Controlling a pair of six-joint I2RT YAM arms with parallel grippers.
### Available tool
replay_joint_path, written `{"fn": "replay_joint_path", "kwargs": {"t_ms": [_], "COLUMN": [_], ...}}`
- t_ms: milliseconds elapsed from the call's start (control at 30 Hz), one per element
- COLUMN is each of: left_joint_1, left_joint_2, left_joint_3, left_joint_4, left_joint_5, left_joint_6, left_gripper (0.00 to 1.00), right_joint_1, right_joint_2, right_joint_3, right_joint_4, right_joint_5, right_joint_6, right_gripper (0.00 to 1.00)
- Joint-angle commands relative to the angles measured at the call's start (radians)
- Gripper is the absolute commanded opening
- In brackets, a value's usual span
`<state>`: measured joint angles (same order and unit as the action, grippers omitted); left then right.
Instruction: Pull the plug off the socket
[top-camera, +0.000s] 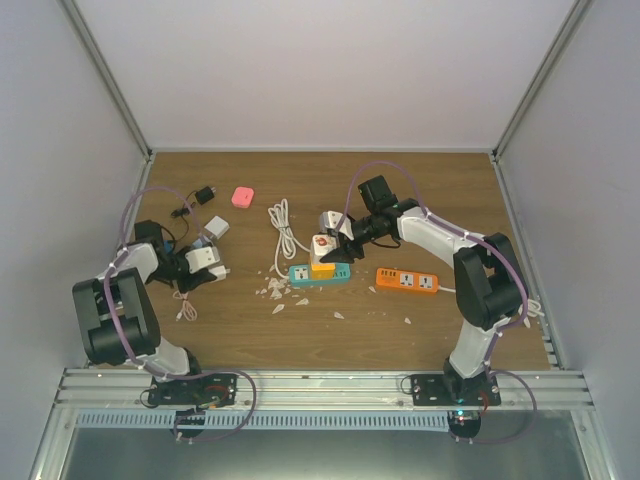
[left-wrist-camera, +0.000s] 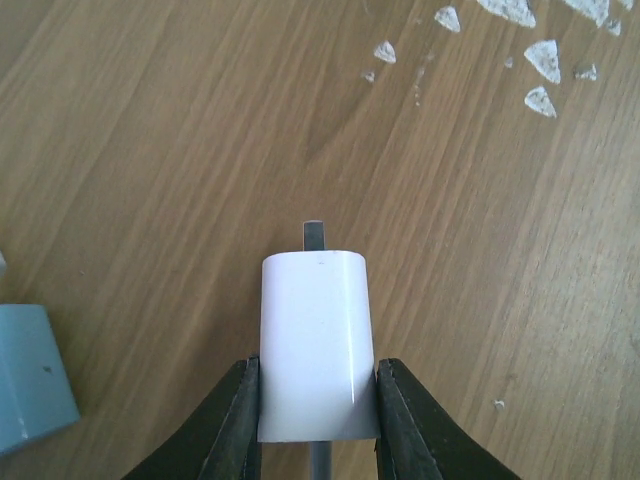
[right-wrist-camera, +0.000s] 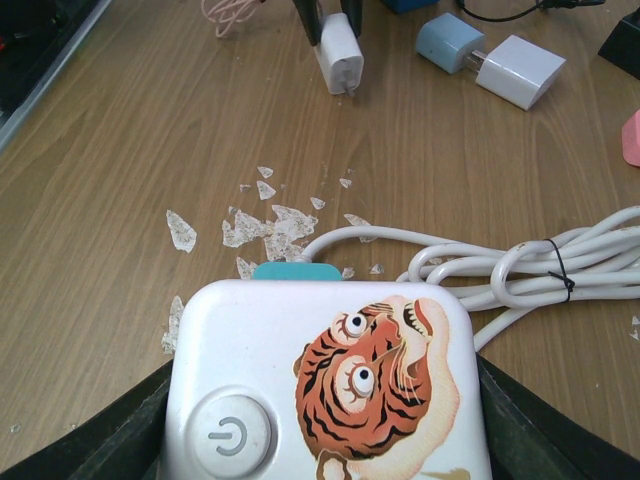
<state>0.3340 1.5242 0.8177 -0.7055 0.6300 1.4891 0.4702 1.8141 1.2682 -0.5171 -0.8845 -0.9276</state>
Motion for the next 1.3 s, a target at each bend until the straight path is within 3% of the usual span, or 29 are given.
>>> {"fn": "replay_joint_path", "kwargs": {"t_ms": [0,100,300,467,533,800,900,1033,1267], "left_joint_1": [0.011,0.011,0.010,0.009,0.009,-0.020,-0.067,-0.157,-0.323], "left_joint_2": [-0.049,-0.056,-0.056,-0.091,-0.109,-0.146,-0.172,-0.194,-0.185], "left_joint_3": [-0.061,-0.080,-0.093,-0.117,-0.123,-0.024,-0.008,0.017,0.068], "left_joint_4": [0.111,0.164,0.153,0.137,0.140,0.085,0.099,0.122,0.152], "left_joint_5": [0.003,-0.001,-0.013,-0.014,-0.013,0.120,0.135,0.138,0.142], "left_joint_6": [-0.006,-0.030,0.016,0.076,0.083,-0.022,-0.075,-0.162,-0.314], "left_gripper": [0.13,0.18,0.39,0.43,0.49,0.75,0.79,0.82,0.89], "right_joint_1": [-0.019,-0.019,-0.019,-0.019,-0.019,-0.019,-0.019,-0.019,-0.020], "right_joint_2": [0.042,0.043,0.044,0.044,0.044,0.031,0.022,0.004,-0.027], "right_joint_3": [-0.034,-0.033,-0.031,-0.029,-0.027,-0.026,-0.032,-0.036,-0.048], "right_joint_4": [-0.134,-0.135,-0.136,-0.135,-0.135,-0.128,-0.119,-0.108,-0.086], "right_joint_5": [0.164,0.164,0.155,0.154,0.151,0.127,0.119,0.099,0.062], "right_joint_6": [-0.013,-0.013,-0.011,-0.005,-0.004,0.001,0.006,0.012,0.024], "right_gripper": [0.01,0.01,0.01,0.01,0.01,0.06,0.18,0.41,0.61]}}
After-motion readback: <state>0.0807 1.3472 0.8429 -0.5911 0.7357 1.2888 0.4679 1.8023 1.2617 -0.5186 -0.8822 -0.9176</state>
